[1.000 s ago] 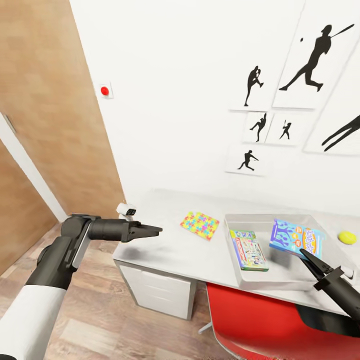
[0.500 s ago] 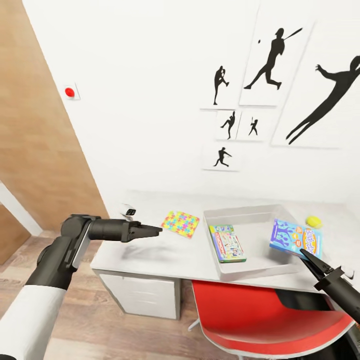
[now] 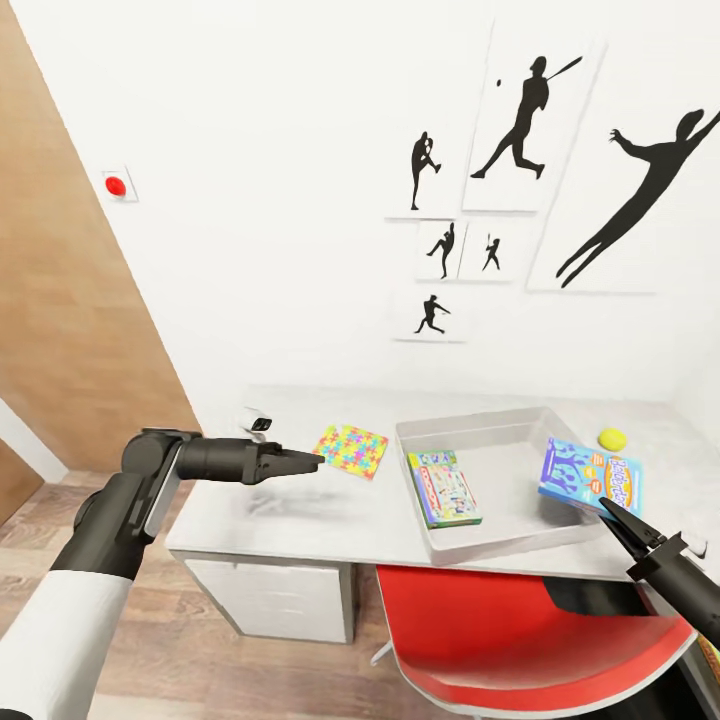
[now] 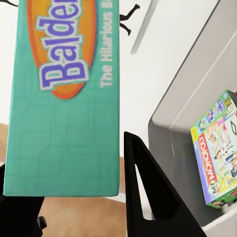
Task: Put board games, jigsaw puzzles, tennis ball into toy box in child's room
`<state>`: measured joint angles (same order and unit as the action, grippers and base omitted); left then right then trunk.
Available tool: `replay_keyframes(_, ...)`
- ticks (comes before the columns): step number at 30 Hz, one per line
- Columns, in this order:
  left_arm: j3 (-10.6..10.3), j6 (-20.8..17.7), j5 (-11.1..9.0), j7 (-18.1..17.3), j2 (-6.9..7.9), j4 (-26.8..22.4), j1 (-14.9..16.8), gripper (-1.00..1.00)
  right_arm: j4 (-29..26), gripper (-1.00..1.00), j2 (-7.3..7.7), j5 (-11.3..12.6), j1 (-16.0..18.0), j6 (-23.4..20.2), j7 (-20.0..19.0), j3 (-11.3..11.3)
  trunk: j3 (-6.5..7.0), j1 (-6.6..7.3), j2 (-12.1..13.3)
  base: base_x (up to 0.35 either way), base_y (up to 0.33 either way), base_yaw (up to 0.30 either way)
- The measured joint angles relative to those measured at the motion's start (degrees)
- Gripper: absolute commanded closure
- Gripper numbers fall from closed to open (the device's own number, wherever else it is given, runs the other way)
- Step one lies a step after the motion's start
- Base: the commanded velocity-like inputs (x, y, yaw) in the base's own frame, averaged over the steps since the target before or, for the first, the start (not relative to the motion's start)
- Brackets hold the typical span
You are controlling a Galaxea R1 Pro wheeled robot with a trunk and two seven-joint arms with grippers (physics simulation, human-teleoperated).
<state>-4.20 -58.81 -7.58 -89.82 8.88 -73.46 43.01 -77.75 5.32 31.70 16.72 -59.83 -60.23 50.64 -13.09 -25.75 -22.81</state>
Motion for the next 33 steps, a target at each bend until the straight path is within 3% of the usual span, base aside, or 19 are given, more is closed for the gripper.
replay_keyframes(14,0.0,0.0,0.0,0.0,-0.05,0.0,0.0,-1.0,0.0,1.0,-0.04,-0.1,0.0,0.0,0.1,0.0,-0.05,0.0,0.0,0.111,-0.034,0.0)
replay_keyframes(33,0.0,0.0,0.0,0.0,-0.06,0.1,0.0,-1.0,-0.6,1.0,-0.45,0.0,0.0,0.0,0.0,-0.1,-0.08,0.0,0.0,0.006,-0.005,0.0)
